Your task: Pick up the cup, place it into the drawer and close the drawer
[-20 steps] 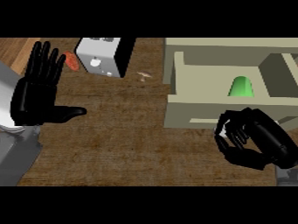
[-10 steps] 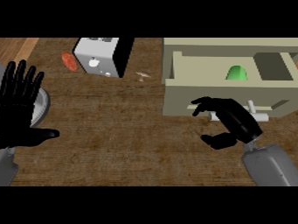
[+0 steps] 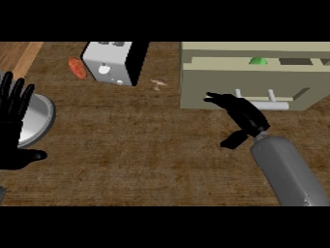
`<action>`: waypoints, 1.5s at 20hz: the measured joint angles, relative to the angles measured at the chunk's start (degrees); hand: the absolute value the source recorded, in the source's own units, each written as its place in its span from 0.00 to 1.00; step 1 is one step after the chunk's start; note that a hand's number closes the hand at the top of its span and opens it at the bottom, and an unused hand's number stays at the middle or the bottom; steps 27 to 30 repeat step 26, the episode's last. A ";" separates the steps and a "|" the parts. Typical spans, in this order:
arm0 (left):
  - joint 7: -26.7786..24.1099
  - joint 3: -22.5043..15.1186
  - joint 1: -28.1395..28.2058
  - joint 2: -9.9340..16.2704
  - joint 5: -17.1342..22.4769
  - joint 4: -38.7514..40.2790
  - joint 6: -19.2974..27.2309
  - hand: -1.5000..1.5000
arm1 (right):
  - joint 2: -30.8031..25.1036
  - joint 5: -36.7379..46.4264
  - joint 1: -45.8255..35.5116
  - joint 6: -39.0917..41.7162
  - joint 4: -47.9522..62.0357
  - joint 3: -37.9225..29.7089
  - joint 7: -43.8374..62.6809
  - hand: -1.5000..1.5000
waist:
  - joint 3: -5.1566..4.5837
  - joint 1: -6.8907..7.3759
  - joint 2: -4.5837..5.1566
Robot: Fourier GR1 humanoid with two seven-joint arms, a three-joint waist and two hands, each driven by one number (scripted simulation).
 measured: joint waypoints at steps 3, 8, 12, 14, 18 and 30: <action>-0.37 1.81 1.78 0.10 0.27 0.15 -2.61 0.00 | 0.51 -0.19 -4.87 -1.62 8.14 -2.41 -2.93 0.00 | -0.11 0.23 -0.09; -1.75 2.61 1.31 -0.93 -0.69 3.25 -6.06 0.00 | -0.60 -1.56 -13.80 -0.95 21.68 -6.68 -7.71 0.00 | -0.07 0.76 0.25; -1.42 2.26 1.10 -1.73 -1.14 3.18 -7.08 0.00 | -2.72 -1.82 -18.67 -0.43 28.87 -8.68 -12.63 0.00 | -0.24 1.46 0.01; -1.01 2.36 0.68 -1.95 -1.22 3.45 -7.08 0.00 | -3.63 -1.85 -20.56 0.13 31.73 -9.38 -14.43 0.00 | -0.17 1.78 0.14; -0.87 2.30 0.06 -2.16 -1.85 3.86 -7.58 0.00 | -5.16 -2.00 -22.96 2.27 36.05 -10.33 -17.40 0.00 | -0.08 2.51 0.42; -2.77 1.45 -0.39 -3.99 -4.22 5.22 -7.78 0.00 | -6.22 -2.11 -25.37 4.85 40.64 -11.29 -19.65 0.00 | -0.16 3.08 0.48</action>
